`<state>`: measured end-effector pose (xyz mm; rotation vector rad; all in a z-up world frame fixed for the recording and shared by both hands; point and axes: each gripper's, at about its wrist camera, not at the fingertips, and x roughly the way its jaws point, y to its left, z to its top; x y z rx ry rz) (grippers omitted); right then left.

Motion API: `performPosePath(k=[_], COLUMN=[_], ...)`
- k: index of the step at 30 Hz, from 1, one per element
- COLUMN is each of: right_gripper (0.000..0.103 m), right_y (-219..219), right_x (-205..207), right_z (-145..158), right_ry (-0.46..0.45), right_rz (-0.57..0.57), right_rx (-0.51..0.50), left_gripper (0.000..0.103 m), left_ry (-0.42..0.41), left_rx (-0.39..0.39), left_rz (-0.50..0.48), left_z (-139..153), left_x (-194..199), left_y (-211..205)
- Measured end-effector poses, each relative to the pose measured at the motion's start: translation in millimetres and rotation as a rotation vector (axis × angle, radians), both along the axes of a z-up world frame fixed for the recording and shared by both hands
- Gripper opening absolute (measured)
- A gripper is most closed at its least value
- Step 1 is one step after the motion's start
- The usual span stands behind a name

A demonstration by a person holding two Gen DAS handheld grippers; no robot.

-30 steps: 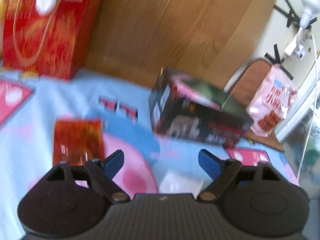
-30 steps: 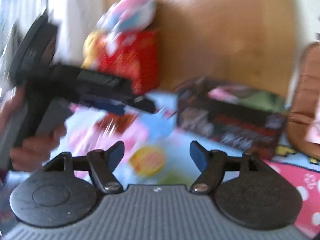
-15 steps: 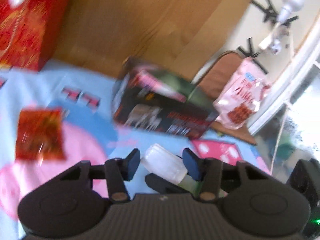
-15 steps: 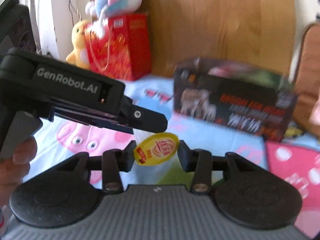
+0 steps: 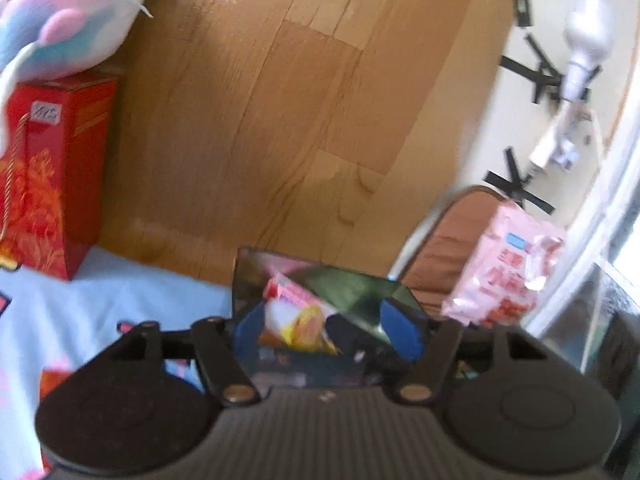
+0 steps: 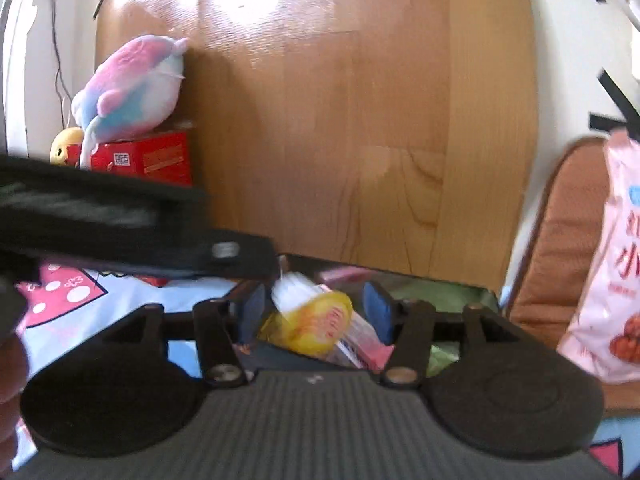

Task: Organize snacks

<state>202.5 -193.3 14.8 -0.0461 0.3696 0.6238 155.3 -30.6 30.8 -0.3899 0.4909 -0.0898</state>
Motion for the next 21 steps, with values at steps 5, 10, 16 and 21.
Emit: performPosePath(k=[5,10,16,21], right_gripper=[0.064,0.068,0.062,0.064], right_y=[-39,-88,-107,-95], right_x=[-35,-79,-95,-121], right_z=[-12,-46,-72,-67], right_ry=[0.04,0.157,0.316,0.307], right_rz=[0.015,0.004,-0.029,0.016], right_rx=[0.078,0.144,0.191,0.184], left_gripper=[0.075,0.071,0.068,0.068], left_ry=[0.035,0.161,0.215,0.183], left_rx=[-0.02,-0.142,-0.096,-0.032], left_rz=[-0.074,-0.185,-0.228,-0.257], left_z=[-28,-56,-74,-75], left_x=[-37,-50,-68,-100], left_y=[-10,-16,-44,-46])
